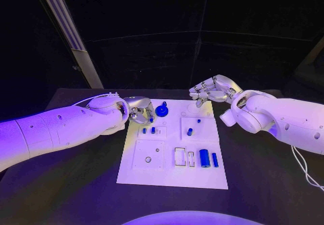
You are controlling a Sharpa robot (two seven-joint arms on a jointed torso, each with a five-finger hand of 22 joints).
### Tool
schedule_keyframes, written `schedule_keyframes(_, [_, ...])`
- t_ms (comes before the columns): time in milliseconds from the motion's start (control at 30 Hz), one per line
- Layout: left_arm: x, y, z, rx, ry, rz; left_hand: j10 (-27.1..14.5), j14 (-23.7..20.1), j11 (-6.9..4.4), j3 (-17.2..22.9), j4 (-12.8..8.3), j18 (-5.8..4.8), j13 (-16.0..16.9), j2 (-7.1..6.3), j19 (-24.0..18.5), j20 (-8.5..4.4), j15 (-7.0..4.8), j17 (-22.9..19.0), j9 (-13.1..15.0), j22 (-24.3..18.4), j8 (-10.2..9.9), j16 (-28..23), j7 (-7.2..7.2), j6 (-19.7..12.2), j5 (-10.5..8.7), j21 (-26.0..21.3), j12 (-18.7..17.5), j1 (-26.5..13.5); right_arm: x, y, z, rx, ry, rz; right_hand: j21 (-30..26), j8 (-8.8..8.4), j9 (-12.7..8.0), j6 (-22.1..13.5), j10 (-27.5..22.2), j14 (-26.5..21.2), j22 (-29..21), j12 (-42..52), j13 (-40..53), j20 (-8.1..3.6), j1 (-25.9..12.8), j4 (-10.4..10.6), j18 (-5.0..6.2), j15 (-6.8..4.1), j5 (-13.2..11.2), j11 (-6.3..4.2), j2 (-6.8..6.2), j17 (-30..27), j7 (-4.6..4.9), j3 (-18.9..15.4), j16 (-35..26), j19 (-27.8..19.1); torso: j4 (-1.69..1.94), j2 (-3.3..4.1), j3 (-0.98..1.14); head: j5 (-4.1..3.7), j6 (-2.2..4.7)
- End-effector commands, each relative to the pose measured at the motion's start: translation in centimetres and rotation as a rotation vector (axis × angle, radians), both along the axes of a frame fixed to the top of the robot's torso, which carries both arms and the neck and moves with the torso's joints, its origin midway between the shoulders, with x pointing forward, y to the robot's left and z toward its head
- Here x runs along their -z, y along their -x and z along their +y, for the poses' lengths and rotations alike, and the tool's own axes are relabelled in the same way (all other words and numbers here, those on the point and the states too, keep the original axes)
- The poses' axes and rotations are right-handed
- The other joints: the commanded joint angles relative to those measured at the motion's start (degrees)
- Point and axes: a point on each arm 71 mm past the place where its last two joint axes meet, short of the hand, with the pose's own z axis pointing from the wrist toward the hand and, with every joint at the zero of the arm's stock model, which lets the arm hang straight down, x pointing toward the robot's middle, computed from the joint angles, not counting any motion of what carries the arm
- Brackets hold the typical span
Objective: Assemble the parts on the task board
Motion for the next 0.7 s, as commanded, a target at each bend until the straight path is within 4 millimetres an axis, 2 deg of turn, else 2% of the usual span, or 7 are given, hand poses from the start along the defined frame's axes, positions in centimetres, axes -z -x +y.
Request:
schedule_keyframes(33, [-0.1, 0.0, 0.0, -0.007, 0.01, 0.0, -0.6, 1.0, 0.1, 0.3, -0.1, -0.86, 0.0, -0.43, 0.0, 0.57, 0.59, -0.1, -0.1, 0.0, -0.6, 0.0, -0.01, -0.9, 0.35, -0.3, -0.5, -0.2, -0.1, 0.0, 0.1, -0.011, -0.007, -0.003, -0.2, -0.28, 0.0, -0.3, -0.3, -0.5, -0.1, -0.3, -0.1, 0.24, 0.1, -0.2, 0.64, 0.06, 0.3, 0.02, 0.33, -0.1, 0.0, -0.2, -0.3, -0.1, 0.0, 0.01, 0.01, 0.03, 0.05])
schedule_keyframes(233, [-0.1, -0.2, 0.3, -0.021, 0.014, -0.001, -2.1, 1.0, 0.5, 0.4, -0.3, -0.75, -0.1, -1.05, -0.2, 0.87, 0.91, -0.5, -0.2, -0.4, -2.4, 0.0, 0.35, -3.3, 0.44, -0.8, -1.3, -0.5, -0.1, -0.1, 0.0, -0.003, -0.003, -0.001, -0.2, -0.28, 0.0, -0.3, -0.3, -0.5, -0.1, -0.3, -0.1, 0.24, 0.1, -0.2, 0.64, 0.06, 0.3, 0.02, 0.33, -0.1, 0.0, -0.2, -0.3, -0.1, 0.02, -0.01, 0.01, 0.04, 0.07])
schedule_keyframes(433, [-0.2, -0.3, 0.8, -0.042, 0.038, -0.007, -8.6, 0.6, 1.67, -0.4, -1.1, -0.14, -0.2, -1.87, -1.2, 1.64, 1.77, -2.0, 0.0, -3.7, -4.5, -0.6, 1.26, -6.0, 0.41, -4.0, -4.2, 0.2, -0.1, -0.1, -0.3, -0.005, 0.037, -0.026, -0.1, -0.27, 0.0, -0.5, -1.0, 0.3, -0.1, -0.8, -0.3, 0.09, 1.5, -1.1, 0.73, -0.13, -0.3, 0.06, 0.23, 0.1, 0.06, -0.1, 0.0, 0.5, -0.01, -0.04, -0.01, 0.04, 0.23])
schedule_keyframes(533, [-0.4, -0.3, 1.1, -0.046, 0.061, -0.013, -9.5, 0.5, 1.78, -0.7, -1.3, -0.09, -0.2, -1.85, -1.2, 1.74, 1.86, -2.2, 0.0, -3.8, -4.7, -0.6, 1.31, -6.2, 0.44, -4.2, -4.4, 0.5, -0.1, -0.1, -0.3, -0.011, 0.069, -0.045, 0.8, -0.12, 0.0, -0.2, -2.1, 1.7, 0.3, -1.4, -0.6, -0.35, 2.9, -2.1, 0.77, -0.45, -1.0, 0.07, 0.05, 0.4, 0.05, 0.0, 0.6, 2.1, -0.05, -0.03, -0.01, 0.05, 0.27])
schedule_keyframes(600, [-0.5, -0.3, 1.3, -0.048, 0.09, -0.017, -9.0, 0.6, 1.82, -0.8, -1.3, -0.07, 0.0, -1.56, -1.1, 1.8, 1.9, -2.1, 0.1, -3.8, -4.4, -0.6, 1.47, -5.6, 0.59, -4.2, -4.0, 0.6, -0.1, 0.0, -0.5, -0.016, 0.11, -0.065, 2.2, 0.06, 0.1, 0.2, -2.3, 3.1, 1.0, -1.4, -1.0, -0.93, 4.4, -3.2, 0.78, -0.97, -1.4, -0.17, 0.14, 0.7, -0.13, 0.3, 1.2, 4.1, -0.06, -0.04, -0.02, 0.01, 0.31])
schedule_keyframes(700, [-1.0, -0.3, 1.8, -0.054, 0.203, -0.015, -6.2, 0.5, 1.76, -0.4, -1.2, 0.02, 0.3, -0.86, -1.1, 1.87, 1.87, -2.2, 0.5, -4.1, -3.1, -0.6, 1.66, -3.0, 1.23, -4.4, -2.3, 0.7, 0.0, 0.0, -0.7, -0.02, 0.202, -0.102, 5.2, 0.44, 0.2, 1.5, -1.5, 7.8, 2.7, -1.0, -1.5, -2.45, 7.3, -5.0, 0.8, -2.49, -0.8, -1.11, 0.67, 2.2, -0.83, 1.2, 4.5, 7.1, -0.07, -0.1, -0.03, -0.07, 0.47])
